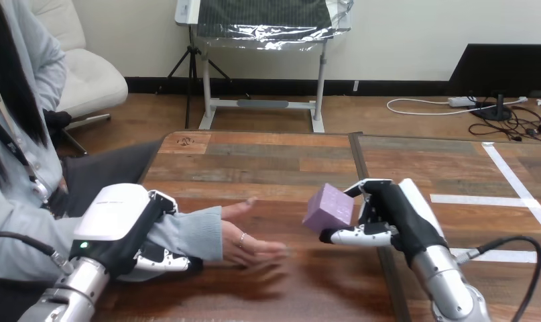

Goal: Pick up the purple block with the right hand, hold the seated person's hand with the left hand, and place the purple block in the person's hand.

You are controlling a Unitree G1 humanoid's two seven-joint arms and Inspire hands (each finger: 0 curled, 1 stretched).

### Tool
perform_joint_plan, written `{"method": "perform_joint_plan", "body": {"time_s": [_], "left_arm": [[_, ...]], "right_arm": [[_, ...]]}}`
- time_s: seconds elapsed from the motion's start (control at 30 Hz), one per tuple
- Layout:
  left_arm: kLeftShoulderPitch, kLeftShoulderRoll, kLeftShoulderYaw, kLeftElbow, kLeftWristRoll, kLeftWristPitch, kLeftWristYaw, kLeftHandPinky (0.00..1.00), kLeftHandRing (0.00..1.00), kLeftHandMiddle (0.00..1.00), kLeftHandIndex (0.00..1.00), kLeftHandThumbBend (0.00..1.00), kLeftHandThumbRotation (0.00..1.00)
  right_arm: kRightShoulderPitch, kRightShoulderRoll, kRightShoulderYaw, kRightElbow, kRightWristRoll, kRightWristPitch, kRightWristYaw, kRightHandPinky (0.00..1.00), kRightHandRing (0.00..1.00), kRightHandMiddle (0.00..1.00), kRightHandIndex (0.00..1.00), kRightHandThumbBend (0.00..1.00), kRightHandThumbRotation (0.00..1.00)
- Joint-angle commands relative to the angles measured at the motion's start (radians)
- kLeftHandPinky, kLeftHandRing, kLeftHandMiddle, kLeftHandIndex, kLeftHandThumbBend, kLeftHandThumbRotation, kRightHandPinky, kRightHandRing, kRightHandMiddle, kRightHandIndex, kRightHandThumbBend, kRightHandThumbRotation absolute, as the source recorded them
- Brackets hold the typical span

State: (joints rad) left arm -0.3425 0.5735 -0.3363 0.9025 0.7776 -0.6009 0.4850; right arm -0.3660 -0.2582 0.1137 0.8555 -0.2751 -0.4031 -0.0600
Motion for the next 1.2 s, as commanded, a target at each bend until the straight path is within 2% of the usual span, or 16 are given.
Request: {"method": "perform_joint_plan", "body": {"time_s": [0.0, 0.1, 0.3, 0.43, 0.57, 0.73, 0.9, 1.17], "left_arm": [[-0.104, -0.033, 0.024, -0.096, -0.047, -0.012, 0.001, 0.15, 0.2, 0.26, 0.28, 0.85, 0.42], [-0.107, -0.035, 0.024, -0.105, -0.047, -0.007, -0.004, 0.15, 0.2, 0.26, 0.28, 0.85, 0.41], [-0.11, -0.037, 0.024, -0.121, -0.049, -0.002, -0.017, 0.16, 0.2, 0.26, 0.27, 0.85, 0.39], [-0.113, -0.043, 0.028, -0.134, -0.062, 0.005, -0.039, 0.16, 0.2, 0.26, 0.27, 0.85, 0.38], [-0.116, -0.047, 0.028, -0.148, -0.067, 0.017, -0.053, 0.16, 0.2, 0.26, 0.28, 0.85, 0.38], [-0.119, -0.056, 0.029, -0.17, -0.07, 0.033, -0.069, 0.16, 0.21, 0.27, 0.28, 0.85, 0.37], [-0.122, -0.063, 0.031, -0.189, -0.073, 0.045, -0.083, 0.16, 0.21, 0.27, 0.29, 0.85, 0.36], [-0.13, -0.072, 0.029, -0.2, -0.069, 0.052, -0.082, 0.17, 0.22, 0.28, 0.29, 0.85, 0.35]], "right_arm": [[-0.127, 0.025, 0.007, 0.013, -0.009, -0.035, -0.021, 0.05, 0.09, 0.14, 0.16, 0.33, 0.1], [-0.134, 0.03, 0.016, 0.022, -0.02, -0.034, -0.03, 0.05, 0.09, 0.14, 0.16, 0.33, 0.12], [-0.145, 0.035, 0.035, 0.036, -0.055, -0.033, -0.058, 0.05, 0.09, 0.14, 0.16, 0.35, 0.22], [-0.15, 0.049, 0.033, 0.052, -0.041, -0.059, -0.046, 0.05, 0.09, 0.14, 0.16, 0.35, 0.25], [-0.155, 0.06, 0.032, 0.062, -0.026, -0.065, -0.029, 0.04, 0.09, 0.14, 0.16, 0.35, 0.26], [-0.156, 0.073, 0.042, 0.045, -0.033, -0.039, -0.019, 0.04, 0.09, 0.14, 0.16, 0.34, 0.27], [-0.155, 0.083, 0.047, 0.033, -0.036, -0.034, -0.012, 0.05, 0.09, 0.14, 0.16, 0.34, 0.27], [-0.157, 0.094, 0.059, 0.031, -0.042, -0.04, -0.007, 0.05, 0.1, 0.15, 0.17, 0.34, 0.21]]}}
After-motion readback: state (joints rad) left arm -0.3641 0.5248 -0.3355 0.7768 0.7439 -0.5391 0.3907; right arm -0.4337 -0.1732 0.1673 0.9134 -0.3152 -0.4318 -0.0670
